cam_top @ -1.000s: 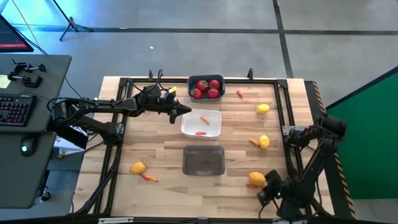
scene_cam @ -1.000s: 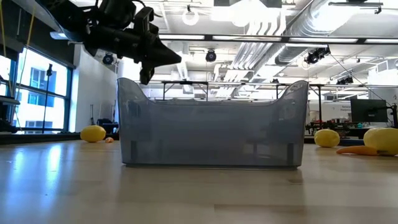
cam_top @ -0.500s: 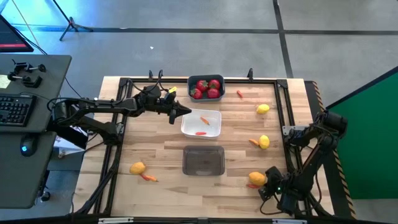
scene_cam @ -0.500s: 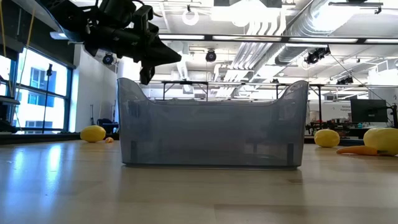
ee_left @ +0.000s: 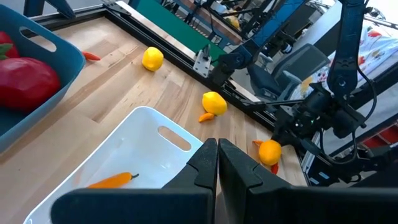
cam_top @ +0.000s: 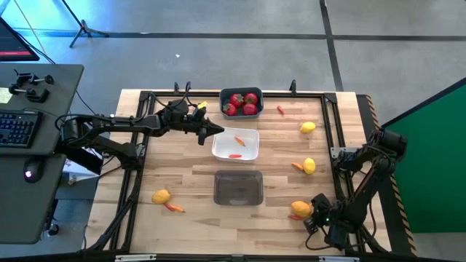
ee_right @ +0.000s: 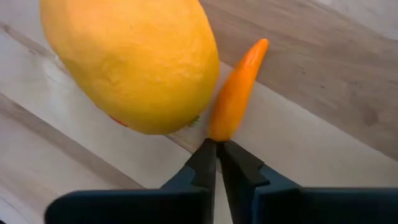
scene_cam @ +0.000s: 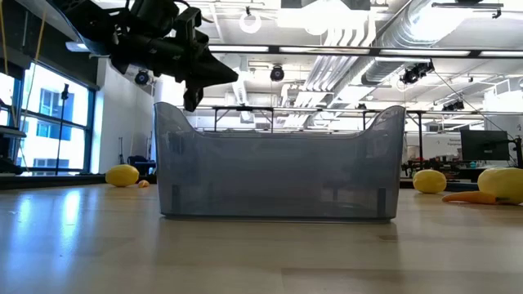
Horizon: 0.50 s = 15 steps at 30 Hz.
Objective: Sort produce into baskets
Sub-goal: Put the orange chili pepper into the white bin
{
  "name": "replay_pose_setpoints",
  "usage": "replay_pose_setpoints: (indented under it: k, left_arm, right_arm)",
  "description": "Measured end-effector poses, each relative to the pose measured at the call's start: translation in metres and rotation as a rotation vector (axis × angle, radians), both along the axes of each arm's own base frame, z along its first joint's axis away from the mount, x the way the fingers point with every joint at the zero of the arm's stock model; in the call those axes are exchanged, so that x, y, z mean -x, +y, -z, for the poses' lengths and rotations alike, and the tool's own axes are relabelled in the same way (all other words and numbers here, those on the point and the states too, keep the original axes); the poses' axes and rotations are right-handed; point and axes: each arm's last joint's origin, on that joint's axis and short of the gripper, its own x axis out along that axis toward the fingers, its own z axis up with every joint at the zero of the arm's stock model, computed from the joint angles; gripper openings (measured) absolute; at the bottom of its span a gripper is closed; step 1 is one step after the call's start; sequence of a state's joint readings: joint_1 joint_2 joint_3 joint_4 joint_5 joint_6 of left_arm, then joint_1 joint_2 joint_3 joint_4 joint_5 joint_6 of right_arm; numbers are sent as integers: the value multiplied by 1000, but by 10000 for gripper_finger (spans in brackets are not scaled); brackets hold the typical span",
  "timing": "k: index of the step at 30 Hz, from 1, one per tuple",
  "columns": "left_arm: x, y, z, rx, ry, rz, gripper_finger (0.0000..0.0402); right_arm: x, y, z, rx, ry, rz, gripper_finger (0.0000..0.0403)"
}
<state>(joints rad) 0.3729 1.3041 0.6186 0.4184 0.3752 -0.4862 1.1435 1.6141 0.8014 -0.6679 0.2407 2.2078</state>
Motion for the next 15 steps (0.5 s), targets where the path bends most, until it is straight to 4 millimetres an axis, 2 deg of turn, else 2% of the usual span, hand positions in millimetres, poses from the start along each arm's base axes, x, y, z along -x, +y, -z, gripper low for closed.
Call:
replay_pose_setpoints:
  k: [3, 7, 15]
  left_arm:
    - [0, 0, 0, -3, 2, 1, 0]
    - [0, 0, 0, -16, 2, 4, 0]
    - [0, 0, 0, -36, 1, 9, 0]
  right_arm:
    - [1, -1, -8, -22, 1, 1, 6]
    - [2, -4, -30, -51, -8, 5, 3]
    - [0, -32, -82, 16, 0, 38, 1]
